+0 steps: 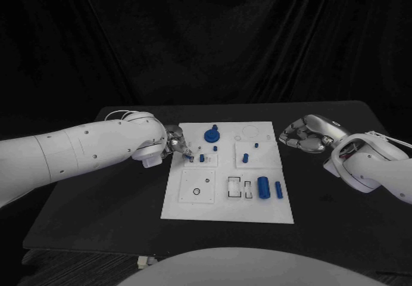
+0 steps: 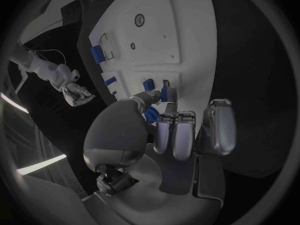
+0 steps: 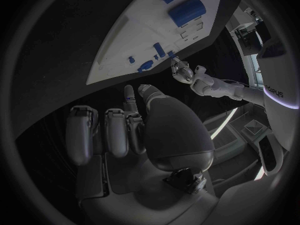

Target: Assemble the parts on the task board

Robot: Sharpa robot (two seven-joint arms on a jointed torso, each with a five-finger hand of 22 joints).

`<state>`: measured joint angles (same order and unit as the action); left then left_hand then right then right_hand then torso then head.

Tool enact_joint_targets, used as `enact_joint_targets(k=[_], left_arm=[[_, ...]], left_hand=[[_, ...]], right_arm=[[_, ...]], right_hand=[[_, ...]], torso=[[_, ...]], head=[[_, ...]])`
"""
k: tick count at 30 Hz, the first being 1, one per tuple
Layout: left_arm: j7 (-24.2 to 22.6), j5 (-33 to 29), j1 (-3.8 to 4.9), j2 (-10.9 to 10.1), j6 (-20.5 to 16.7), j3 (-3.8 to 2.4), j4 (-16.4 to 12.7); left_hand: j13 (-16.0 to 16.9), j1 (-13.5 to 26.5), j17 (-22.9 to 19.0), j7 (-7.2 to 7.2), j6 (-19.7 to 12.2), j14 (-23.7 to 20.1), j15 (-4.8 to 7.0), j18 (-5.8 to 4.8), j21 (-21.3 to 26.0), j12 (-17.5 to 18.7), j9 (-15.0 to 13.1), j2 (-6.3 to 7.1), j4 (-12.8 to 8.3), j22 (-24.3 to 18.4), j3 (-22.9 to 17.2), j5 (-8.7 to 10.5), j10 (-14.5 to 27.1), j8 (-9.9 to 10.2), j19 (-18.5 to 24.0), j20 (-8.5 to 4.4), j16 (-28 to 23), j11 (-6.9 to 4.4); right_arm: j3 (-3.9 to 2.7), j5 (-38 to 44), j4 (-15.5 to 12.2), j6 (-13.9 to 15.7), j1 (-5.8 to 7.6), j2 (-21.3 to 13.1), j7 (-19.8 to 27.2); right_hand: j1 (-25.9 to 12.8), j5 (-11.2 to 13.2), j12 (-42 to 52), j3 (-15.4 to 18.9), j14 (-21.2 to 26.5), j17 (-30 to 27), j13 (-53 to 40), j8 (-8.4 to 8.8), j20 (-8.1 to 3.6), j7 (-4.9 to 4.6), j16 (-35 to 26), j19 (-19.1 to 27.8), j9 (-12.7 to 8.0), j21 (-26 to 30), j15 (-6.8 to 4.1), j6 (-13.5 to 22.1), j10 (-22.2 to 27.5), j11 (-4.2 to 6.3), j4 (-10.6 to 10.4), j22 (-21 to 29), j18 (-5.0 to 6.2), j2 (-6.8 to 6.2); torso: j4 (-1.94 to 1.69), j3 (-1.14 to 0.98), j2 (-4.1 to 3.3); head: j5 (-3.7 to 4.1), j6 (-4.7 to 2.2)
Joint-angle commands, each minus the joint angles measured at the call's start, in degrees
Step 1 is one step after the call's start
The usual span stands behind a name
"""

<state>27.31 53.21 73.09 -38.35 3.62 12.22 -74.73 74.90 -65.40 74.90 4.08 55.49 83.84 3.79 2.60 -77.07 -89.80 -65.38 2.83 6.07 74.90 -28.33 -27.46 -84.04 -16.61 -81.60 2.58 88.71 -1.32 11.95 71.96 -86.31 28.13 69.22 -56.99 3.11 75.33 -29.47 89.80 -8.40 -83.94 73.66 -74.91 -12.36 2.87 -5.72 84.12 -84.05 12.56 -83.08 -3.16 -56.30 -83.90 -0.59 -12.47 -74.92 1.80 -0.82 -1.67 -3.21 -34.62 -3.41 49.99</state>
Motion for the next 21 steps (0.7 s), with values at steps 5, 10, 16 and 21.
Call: enact_joint_targets(k=[5, 10, 16, 21], left_arm=[[-1.41, 0.21, -0.19, 0.46, -0.15, -0.05, 0.08], [-1.49, 0.21, -0.29, 0.61, -0.19, -0.04, 0.11], [-1.40, 0.21, -0.36, 0.72, 0.49, -0.04, 0.16], [-1.41, 0.21, -0.44, 0.73, 0.68, -0.04, 0.24]], left_hand=[[15.10, -0.17, 12.73, -1.67, 1.25, 4.61, 0.25, 0.67, 0.14, -0.20, -0.07, -0.60, -1.86, 10.77, -2.12, 0.14, -5.96, 0.27, -0.04, -0.14, -0.11, -0.19], [15.10, -0.15, 12.70, -1.67, 1.25, 4.60, 0.25, 0.67, 0.17, -0.20, -0.08, -0.61, -1.86, 10.76, -2.14, 0.13, -5.96, 0.27, -0.02, -0.14, -0.13, -0.20], [15.10, -0.15, 12.70, -1.67, 1.25, 4.60, 0.25, 0.67, 0.17, -0.20, -0.08, -0.61, -1.86, 10.76, -2.14, 0.13, -5.96, 0.27, -0.02, -0.14, -0.13, -0.20], [15.10, -0.13, 12.71, -1.67, 1.28, 4.61, 0.25, 0.68, 0.21, -0.20, -0.09, -0.66, -1.87, 10.75, -2.18, 0.10, -5.96, 0.25, 0.00, -0.14, -0.12, -0.20]], right_arm=[[-0.04, 0.06, -0.11, 0.11, -0.16, -0.02, -0.66], [-0.04, 0.05, -0.11, 0.13, -0.17, -0.04, -0.67], [-0.04, -0.23, -0.12, 0.14, -0.18, -0.07, -0.65], [-0.04, -0.33, -0.09, 0.11, -0.18, -0.04, -0.63]], right_hand=[[0.45, -0.20, 0.20, -0.45, -3.20, -0.22, -15.09, 0.37, 0.45, 0.09, -0.27, -2.29, 0.09, 0.38, 0.22, 0.39, -6.10, -0.44, 0.04, -12.44, 0.18, 0.04], [0.46, -0.25, 0.20, -0.47, -3.15, -0.49, -15.09, 0.37, 0.45, 0.09, -0.36, -2.23, 0.09, 0.49, 0.22, 0.39, -6.10, -0.45, 0.06, -12.40, 0.21, 0.03], [0.46, -0.25, 0.20, -0.47, -3.15, -0.49, -15.09, 0.37, 0.45, 0.09, -0.36, -2.23, 0.09, 0.49, 0.22, 0.39, -6.10, -0.45, 0.06, -12.40, 0.21, 0.03], [0.46, -0.29, 0.20, -0.49, -3.10, -0.74, -15.09, 0.37, 0.45, 0.09, -0.46, -2.20, 0.09, 0.54, 0.22, 0.38, -6.10, -0.45, 0.08, -12.39, 0.22, 0.03]], torso=[[-0.02, 0.00, -0.02], [0.00, 0.01, -0.02], [0.00, -0.03, -0.01], [-0.02, -0.02, -0.02]], head=[[-0.11, 0.01], [-0.10, 0.01], [-0.07, 0.01], [-0.11, 0.01]])
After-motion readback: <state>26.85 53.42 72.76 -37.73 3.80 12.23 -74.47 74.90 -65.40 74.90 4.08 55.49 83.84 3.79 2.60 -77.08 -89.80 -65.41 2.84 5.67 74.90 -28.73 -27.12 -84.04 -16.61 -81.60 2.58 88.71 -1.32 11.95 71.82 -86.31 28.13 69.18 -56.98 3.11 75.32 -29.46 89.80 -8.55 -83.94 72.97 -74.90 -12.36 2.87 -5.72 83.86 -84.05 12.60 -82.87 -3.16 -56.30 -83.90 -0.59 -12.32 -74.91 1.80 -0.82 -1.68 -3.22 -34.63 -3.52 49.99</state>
